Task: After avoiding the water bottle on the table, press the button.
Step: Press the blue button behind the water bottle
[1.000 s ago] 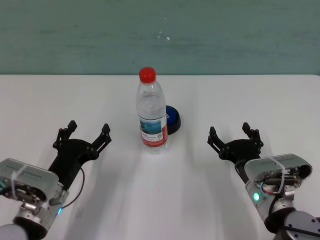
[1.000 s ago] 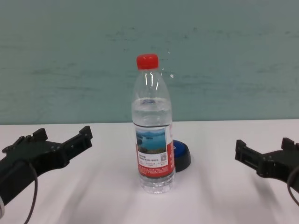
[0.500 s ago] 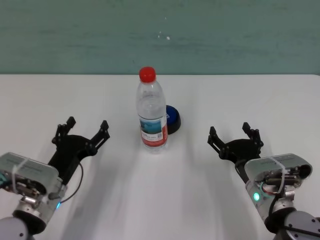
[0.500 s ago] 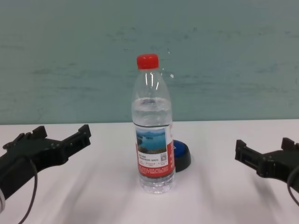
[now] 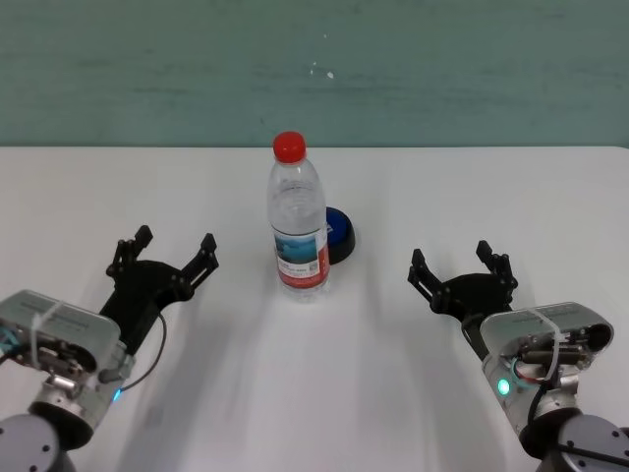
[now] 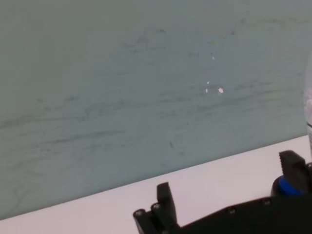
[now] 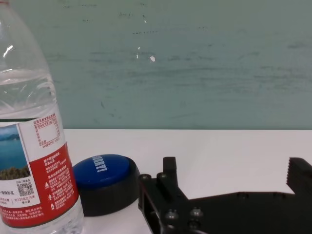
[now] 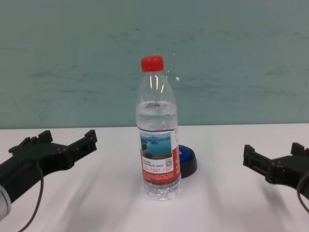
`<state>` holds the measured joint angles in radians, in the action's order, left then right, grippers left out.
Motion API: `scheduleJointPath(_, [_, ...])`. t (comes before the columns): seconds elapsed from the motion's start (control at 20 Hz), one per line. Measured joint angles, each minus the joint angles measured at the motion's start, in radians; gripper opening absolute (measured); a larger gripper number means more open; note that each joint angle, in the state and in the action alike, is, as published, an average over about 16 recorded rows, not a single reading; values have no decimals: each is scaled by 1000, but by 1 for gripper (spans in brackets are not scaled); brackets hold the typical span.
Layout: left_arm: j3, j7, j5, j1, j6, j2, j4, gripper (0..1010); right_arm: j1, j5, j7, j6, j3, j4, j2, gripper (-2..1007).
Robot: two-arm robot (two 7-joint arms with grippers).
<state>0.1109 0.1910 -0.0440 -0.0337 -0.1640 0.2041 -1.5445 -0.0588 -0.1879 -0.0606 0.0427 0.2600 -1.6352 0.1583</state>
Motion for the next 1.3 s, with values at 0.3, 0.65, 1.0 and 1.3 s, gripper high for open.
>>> scheduleJointPath(0.3, [5,4,2,20,4,2,18,1010,0,0,0,0,0,0,0,1004])
scheduleJointPath(0.65, [10,10,2,52,4,4,48,1010,0,0,0,0,0,0,0,1004])
scheduleJointPath(1.0, [16,16,2,89,-1,6,85,1010,0,0,0,0,0,0,0,1004])
scheduleJointPath(1.3, [24,20,5,115,-7,7,112,1010,0,0,0,0,0,0,0,1004])
